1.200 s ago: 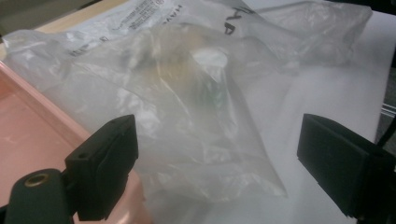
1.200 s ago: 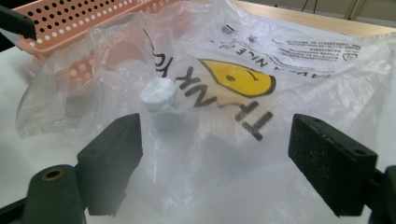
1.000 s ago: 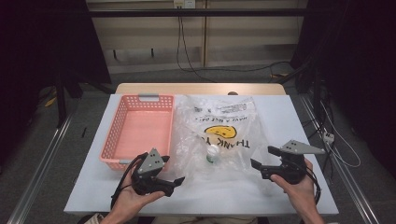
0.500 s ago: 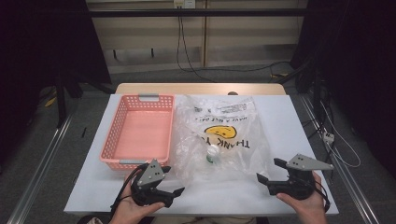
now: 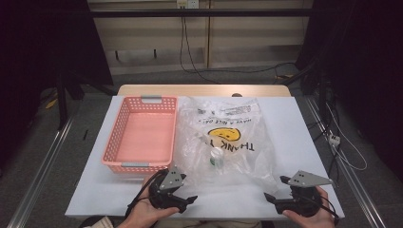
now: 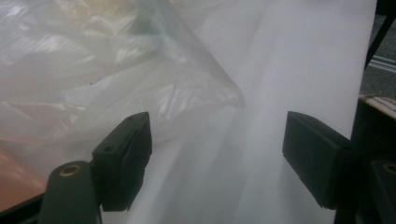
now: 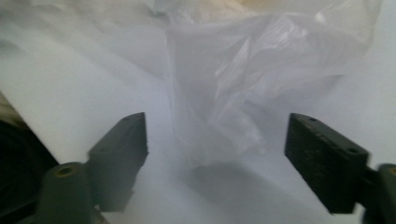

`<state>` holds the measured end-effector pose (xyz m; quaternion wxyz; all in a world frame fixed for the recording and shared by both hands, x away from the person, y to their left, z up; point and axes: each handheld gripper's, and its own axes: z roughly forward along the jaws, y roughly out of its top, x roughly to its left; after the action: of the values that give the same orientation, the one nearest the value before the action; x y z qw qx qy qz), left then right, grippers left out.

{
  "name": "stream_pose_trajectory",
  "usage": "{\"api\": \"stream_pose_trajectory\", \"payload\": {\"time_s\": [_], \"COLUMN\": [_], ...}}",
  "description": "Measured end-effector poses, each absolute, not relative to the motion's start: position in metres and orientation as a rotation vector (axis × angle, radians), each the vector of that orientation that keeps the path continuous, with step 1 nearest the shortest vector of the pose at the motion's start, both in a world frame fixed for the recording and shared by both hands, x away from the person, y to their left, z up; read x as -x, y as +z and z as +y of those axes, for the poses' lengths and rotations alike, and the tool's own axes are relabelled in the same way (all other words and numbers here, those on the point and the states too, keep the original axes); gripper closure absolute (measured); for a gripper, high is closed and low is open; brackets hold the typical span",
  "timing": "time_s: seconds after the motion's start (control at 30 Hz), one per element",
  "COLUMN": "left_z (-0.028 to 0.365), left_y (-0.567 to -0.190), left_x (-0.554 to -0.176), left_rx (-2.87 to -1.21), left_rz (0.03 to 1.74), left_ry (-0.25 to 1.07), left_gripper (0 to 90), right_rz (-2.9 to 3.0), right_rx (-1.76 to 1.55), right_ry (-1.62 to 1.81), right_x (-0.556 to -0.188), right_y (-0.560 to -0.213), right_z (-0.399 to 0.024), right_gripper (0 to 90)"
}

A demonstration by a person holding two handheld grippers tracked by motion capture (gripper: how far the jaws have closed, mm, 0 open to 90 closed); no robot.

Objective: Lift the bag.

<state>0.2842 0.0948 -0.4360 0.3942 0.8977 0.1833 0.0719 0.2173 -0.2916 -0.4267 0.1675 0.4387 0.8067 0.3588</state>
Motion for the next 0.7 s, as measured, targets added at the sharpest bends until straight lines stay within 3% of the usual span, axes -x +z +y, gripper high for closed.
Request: {"api": "stream_pose_trajectory", "payload": {"time_s": [0.07,0.17,0.33,0.47,0.7], "left_z": [0.092,0.09,0.095,0.093,0.087], "left_y": [-0.438,-0.438,-0.428,-0.432,-0.449], "left_x": [-0.285,-0.288,-0.289,-0.293,-0.301], "left_rx": [-2.277,-2.271,-2.198,-2.237,-2.351], "left_rz": [0.467,0.482,0.509,0.493,0.464], "left_ry": [0.19,0.209,0.249,0.242,0.223], "left_gripper": [25.9,25.6,24.9,25.4,34.7], "right_rz": [2.321,2.363,2.4,2.402,2.428], "right_rx": [-1.247,-1.253,-1.252,-1.243,-1.229], "right_ry": [1.033,0.996,1.01,1.022,1.05], "right_x": [-0.217,-0.221,-0.225,-0.226,-0.227], "right_y": [-0.429,-0.434,-0.439,-0.44,-0.44], "right_z": [-0.292,-0.288,-0.286,-0.285,-0.283], "right_gripper": [31.5,37.2,64.6,83.1,88.5]}}
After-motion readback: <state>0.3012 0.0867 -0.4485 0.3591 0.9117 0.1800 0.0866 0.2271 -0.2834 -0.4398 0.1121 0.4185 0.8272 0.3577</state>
